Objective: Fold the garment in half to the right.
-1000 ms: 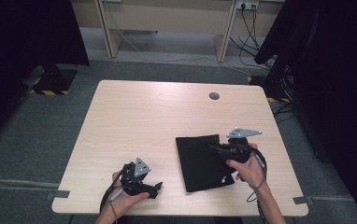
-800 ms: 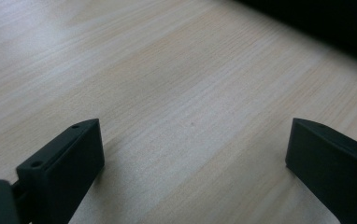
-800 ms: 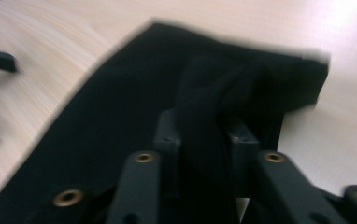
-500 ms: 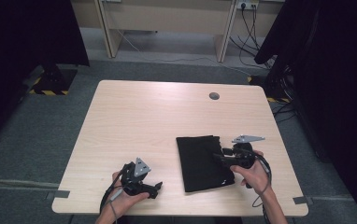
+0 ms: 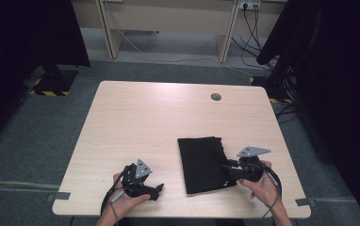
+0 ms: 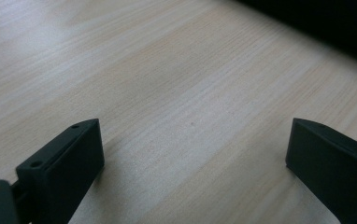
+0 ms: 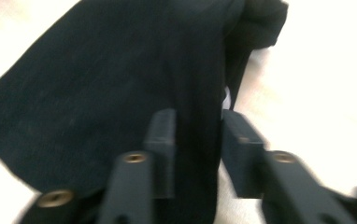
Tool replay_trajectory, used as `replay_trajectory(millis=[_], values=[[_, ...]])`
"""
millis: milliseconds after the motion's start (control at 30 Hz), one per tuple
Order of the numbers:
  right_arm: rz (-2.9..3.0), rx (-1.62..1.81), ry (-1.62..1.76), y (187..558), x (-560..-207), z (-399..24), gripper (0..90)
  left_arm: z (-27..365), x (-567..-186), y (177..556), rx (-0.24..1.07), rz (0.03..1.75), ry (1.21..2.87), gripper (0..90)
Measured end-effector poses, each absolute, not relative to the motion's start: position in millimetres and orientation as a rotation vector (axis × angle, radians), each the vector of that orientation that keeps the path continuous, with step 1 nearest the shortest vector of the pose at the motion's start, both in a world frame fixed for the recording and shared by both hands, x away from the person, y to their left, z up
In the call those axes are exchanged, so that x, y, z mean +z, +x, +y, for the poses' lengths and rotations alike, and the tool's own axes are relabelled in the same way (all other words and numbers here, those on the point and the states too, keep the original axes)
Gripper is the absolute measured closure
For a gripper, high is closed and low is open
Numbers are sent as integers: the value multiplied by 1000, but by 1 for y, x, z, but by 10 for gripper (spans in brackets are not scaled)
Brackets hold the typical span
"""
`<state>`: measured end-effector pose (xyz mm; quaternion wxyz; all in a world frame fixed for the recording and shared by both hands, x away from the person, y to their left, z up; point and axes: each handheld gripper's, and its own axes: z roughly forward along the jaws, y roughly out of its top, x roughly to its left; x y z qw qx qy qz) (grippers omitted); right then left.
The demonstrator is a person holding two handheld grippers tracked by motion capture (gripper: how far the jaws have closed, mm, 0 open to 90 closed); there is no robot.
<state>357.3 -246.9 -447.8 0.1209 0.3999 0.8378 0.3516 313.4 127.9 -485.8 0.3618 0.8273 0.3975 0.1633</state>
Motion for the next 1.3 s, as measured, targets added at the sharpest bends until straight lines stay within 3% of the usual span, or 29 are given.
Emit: replay_trajectory(millis=[100,333,467,667,1000,1300], values=[[2444,1061,1159,353,-447,-253,840,128,-486,314,422,1022,2134,31],[2415,1085,1141,339,-439,-266,854,128,-486,313,420,1023,2132,30],[2425,1042,1178,338,-450,-271,767,128,-486,313,420,1023,2133,30],[2393,1043,1235,335,-453,-279,568,130,-486,313,413,1006,2139,31],[2394,1094,1192,320,-451,-274,359,143,-486,308,412,1016,2139,21],[2358,1115,1183,309,-453,-274,304,154,-486,306,421,1046,2134,0]])
